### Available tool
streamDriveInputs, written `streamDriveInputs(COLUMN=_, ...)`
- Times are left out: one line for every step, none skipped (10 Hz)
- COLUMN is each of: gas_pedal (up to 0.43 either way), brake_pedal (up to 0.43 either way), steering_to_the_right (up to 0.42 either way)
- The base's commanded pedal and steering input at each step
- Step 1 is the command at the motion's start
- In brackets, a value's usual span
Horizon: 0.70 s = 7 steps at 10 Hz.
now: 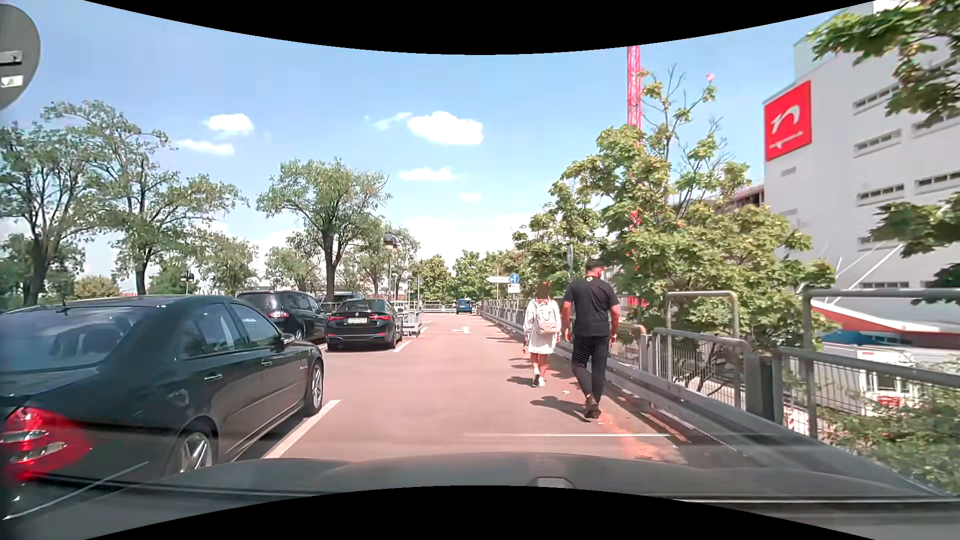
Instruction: Follow the waypoints while adhering to traffic rules and regulations
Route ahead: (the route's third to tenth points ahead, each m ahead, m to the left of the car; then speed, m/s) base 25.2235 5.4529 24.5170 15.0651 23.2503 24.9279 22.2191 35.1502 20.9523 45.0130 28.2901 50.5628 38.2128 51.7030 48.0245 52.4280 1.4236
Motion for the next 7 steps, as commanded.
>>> streamDriveInputs(gas_pedal=0.0, brake_pedal=0.104, steering_to_the_right=-0.166)
streamDriveInputs(gas_pedal=0.0, brake_pedal=0.091, steering_to_the_right=-0.163)
streamDriveInputs(gas_pedal=0.0, brake_pedal=0.085, steering_to_the_right=-0.159)
streamDriveInputs(gas_pedal=0.0, brake_pedal=0.085, steering_to_the_right=-0.152)
streamDriveInputs(gas_pedal=0.0, brake_pedal=0.085, steering_to_the_right=-0.142)
streamDriveInputs(gas_pedal=0.0, brake_pedal=0.085, steering_to_the_right=-0.136)
streamDriveInputs(gas_pedal=0.0, brake_pedal=0.085, steering_to_the_right=-0.13)
